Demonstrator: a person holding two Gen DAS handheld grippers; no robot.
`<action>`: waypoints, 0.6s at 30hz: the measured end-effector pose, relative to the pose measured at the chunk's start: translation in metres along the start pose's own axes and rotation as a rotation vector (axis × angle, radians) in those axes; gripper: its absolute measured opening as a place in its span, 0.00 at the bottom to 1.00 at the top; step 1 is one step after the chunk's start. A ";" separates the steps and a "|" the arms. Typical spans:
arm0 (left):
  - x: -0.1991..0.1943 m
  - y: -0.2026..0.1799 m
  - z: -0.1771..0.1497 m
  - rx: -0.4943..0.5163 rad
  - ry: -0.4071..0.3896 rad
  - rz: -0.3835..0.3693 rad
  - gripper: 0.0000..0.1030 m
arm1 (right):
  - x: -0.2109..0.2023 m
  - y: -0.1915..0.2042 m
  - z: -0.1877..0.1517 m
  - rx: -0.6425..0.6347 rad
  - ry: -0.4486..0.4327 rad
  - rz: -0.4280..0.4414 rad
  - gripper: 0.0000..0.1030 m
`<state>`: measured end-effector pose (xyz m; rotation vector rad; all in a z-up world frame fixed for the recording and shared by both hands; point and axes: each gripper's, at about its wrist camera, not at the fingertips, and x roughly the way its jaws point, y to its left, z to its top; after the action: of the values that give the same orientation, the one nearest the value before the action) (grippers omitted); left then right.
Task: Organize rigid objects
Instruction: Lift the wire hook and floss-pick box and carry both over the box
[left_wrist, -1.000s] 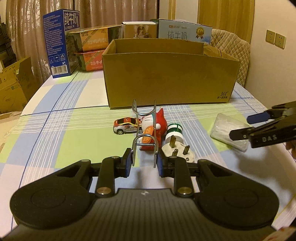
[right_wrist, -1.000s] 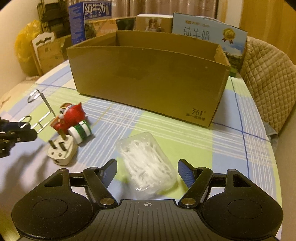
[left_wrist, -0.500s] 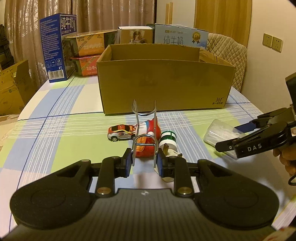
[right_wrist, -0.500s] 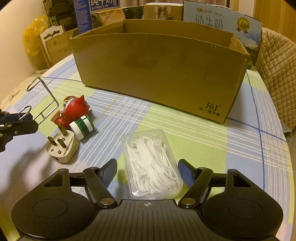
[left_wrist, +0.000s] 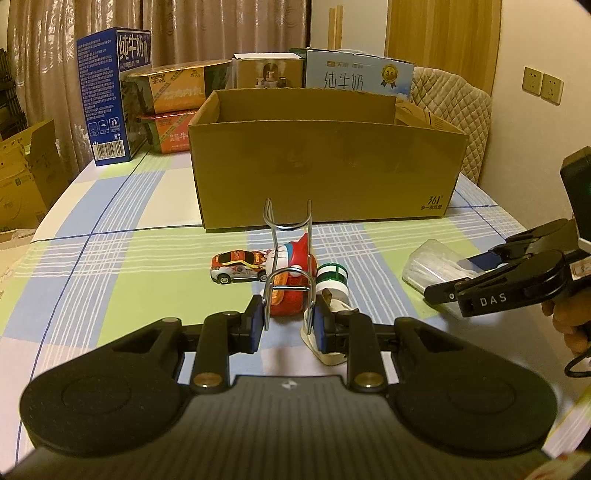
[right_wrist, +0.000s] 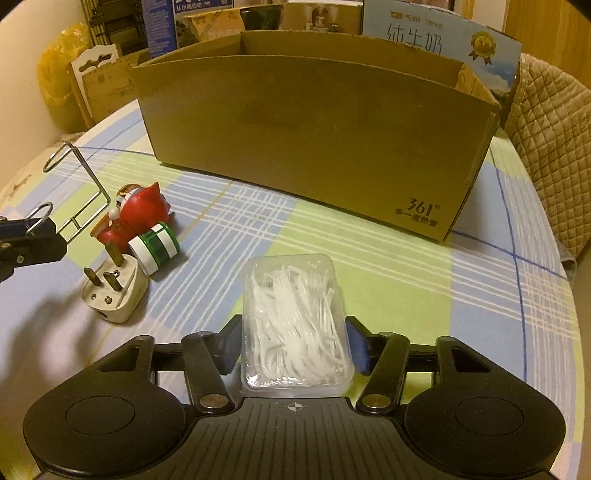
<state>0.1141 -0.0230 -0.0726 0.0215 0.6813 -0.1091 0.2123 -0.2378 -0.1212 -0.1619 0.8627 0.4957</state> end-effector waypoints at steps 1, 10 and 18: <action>0.000 0.000 0.000 0.000 0.000 -0.001 0.22 | 0.000 0.000 0.000 0.005 0.001 -0.001 0.52; -0.003 -0.008 0.008 0.008 -0.019 -0.002 0.22 | -0.018 0.003 0.004 0.068 -0.052 -0.007 0.52; -0.006 -0.021 0.037 0.003 -0.044 -0.032 0.22 | -0.049 0.010 0.018 0.126 -0.108 0.015 0.51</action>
<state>0.1306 -0.0453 -0.0398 0.0110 0.6377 -0.1412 0.1934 -0.2407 -0.0711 -0.0126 0.7873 0.4582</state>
